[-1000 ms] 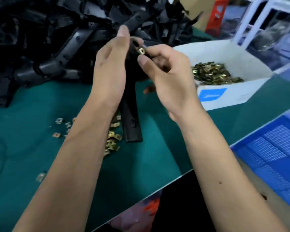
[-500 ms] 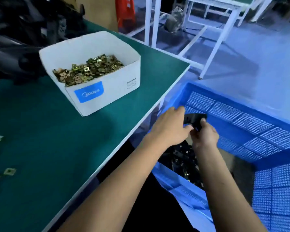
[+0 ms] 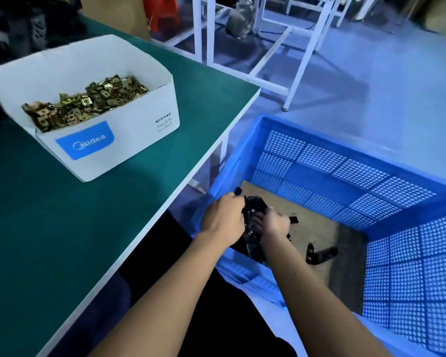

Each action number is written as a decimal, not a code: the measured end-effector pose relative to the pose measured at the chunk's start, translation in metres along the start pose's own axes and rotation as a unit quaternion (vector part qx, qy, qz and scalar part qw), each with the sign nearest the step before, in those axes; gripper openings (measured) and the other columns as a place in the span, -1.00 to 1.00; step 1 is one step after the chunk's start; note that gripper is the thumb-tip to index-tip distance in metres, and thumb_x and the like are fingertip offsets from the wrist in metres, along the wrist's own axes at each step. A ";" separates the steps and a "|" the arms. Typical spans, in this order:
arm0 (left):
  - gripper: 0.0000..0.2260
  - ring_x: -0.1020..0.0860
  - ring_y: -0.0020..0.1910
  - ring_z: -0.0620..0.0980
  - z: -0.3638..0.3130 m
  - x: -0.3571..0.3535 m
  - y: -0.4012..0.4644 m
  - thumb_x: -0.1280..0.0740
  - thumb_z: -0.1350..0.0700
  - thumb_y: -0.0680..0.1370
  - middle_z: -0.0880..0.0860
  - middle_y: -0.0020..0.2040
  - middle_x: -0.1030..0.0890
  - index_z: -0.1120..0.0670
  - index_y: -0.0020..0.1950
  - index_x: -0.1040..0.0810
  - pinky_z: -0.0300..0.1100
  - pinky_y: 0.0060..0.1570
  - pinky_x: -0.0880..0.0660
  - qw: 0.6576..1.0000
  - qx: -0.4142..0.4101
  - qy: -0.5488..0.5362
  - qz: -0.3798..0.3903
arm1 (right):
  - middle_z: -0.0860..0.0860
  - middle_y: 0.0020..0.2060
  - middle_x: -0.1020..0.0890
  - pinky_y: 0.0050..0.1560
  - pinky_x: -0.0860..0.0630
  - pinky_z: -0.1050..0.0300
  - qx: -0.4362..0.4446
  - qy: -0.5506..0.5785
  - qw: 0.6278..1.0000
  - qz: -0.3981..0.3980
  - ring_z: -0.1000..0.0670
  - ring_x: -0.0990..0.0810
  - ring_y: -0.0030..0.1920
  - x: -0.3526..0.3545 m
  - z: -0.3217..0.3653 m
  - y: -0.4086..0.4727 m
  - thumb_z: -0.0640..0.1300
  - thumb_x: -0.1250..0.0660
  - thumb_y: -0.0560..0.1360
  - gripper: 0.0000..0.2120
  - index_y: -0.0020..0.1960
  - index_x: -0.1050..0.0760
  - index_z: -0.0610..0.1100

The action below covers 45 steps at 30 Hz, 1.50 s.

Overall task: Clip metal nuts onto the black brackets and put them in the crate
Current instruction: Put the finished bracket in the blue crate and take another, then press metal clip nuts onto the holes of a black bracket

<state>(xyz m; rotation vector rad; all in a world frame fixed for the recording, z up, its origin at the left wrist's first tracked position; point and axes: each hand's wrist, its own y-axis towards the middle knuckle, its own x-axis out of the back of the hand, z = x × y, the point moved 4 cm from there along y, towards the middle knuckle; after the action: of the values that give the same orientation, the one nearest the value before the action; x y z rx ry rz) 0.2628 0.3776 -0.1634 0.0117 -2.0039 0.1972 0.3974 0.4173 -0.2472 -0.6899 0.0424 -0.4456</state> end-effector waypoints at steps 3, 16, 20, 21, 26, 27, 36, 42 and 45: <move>-0.85 -0.60 0.01 0.17 -0.036 0.059 -0.002 -0.27 0.19 0.61 0.03 0.09 -0.60 0.07 0.06 -0.63 0.09 -0.01 -0.54 0.989 -0.088 -0.039 -0.116 | -0.06 -0.28 -0.65 0.01 -0.58 -0.09 0.238 -0.122 0.963 -0.036 -0.08 -0.61 -0.24 -0.006 0.054 -0.036 -0.13 -0.27 0.66 -0.75 -0.15 -0.53 -0.20; -0.90 -0.61 -0.21 -0.01 0.060 0.263 -0.137 -0.33 0.35 0.47 0.02 -0.18 -0.64 0.20 -0.12 -0.62 -0.02 -0.20 -0.55 0.756 -0.080 -0.252 -0.598 | 0.04 -0.33 -0.60 -0.27 -0.46 0.10 0.678 -0.010 0.687 0.259 0.08 -0.53 -0.33 -0.111 0.144 -0.330 -0.18 -0.31 0.64 -0.82 -0.10 -0.59 -0.20; -0.91 -0.57 -0.20 -0.07 0.151 0.285 -0.189 -0.30 0.27 0.45 -0.02 -0.21 -0.62 0.16 -0.15 -0.59 -0.11 -0.12 -0.52 0.734 0.080 -0.204 -0.643 | 0.06 -0.35 -0.61 -0.24 -0.50 -0.05 0.626 -0.138 0.655 0.400 0.01 -0.55 -0.31 -0.190 0.095 -0.397 -0.15 -0.32 0.55 -0.88 -0.16 -0.57 -0.08; -0.91 -0.57 -0.16 -0.05 0.174 0.290 -0.200 -0.29 0.24 0.46 -0.02 -0.18 -0.63 0.14 -0.14 -0.59 -0.11 -0.09 -0.51 0.735 0.130 -0.172 -0.642 | 0.06 -0.30 -0.63 -0.18 -0.52 -0.07 0.602 -0.175 0.648 0.433 0.01 -0.57 -0.25 -0.211 0.082 -0.410 -0.14 -0.34 0.53 -0.92 -0.13 -0.57 -0.07; -0.73 -0.41 0.32 0.22 0.278 0.314 -0.225 -0.40 0.01 0.49 0.13 0.28 -0.49 0.07 0.14 -0.53 -0.18 0.23 -0.28 0.769 0.317 0.098 -0.546 | -0.18 0.37 -0.45 0.35 -0.42 -0.20 0.694 -0.392 0.543 0.264 -0.28 -0.35 0.42 -0.314 0.056 -0.441 0.09 -0.50 0.47 -0.40 0.40 -0.38 -0.08; -0.57 -0.30 0.45 0.28 0.298 0.317 -0.223 -0.45 -0.06 0.48 0.19 0.43 -0.38 0.06 0.28 -0.48 -0.05 0.37 -0.27 0.785 0.337 0.139 -0.501 | -0.22 0.48 -0.32 0.43 -0.33 -0.29 0.707 -0.422 0.525 0.218 -0.33 -0.21 0.52 -0.332 0.057 -0.443 0.09 -0.53 0.44 -0.28 0.48 -0.30 -0.06; 0.01 0.09 0.63 0.37 0.391 0.320 -0.216 -0.63 -0.12 0.38 0.20 0.67 0.18 -0.27 0.60 0.00 0.41 0.41 -0.25 0.844 0.333 0.214 -0.360 | -0.20 0.33 -0.44 -0.03 -0.31 -0.02 0.666 -0.412 0.587 0.203 -0.34 -0.35 0.36 -0.411 0.036 -0.435 -0.09 -0.51 0.42 -0.34 0.42 -0.29 -0.04; -0.01 0.02 0.64 0.31 0.411 0.327 -0.256 -0.66 -0.07 0.34 0.12 0.68 0.14 -0.25 0.57 -0.08 0.38 0.39 -0.32 0.835 0.354 0.224 -0.356 | -0.19 0.16 -0.56 0.16 -0.42 -0.11 0.717 -0.357 0.539 0.261 -0.31 -0.47 0.18 -0.413 0.014 -0.466 -0.05 -0.40 0.44 -0.51 0.32 -0.36 -0.09; 0.02 0.02 0.64 0.29 0.414 0.330 -0.275 -0.67 -0.06 0.33 0.09 0.68 0.15 -0.27 0.58 -0.07 0.35 0.41 -0.36 0.833 0.365 0.219 -0.354 | -0.15 0.15 -0.56 0.01 -0.35 -0.02 0.715 -0.324 0.540 0.302 -0.27 -0.48 0.16 -0.411 -0.002 -0.488 -0.03 -0.39 0.49 -0.54 0.32 -0.34 -0.09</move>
<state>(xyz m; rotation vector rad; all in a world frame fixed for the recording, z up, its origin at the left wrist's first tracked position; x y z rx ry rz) -0.2241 0.0725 -0.0016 1.0847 -1.2485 0.4240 -0.1616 0.2529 0.0115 0.8781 -0.7262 0.5429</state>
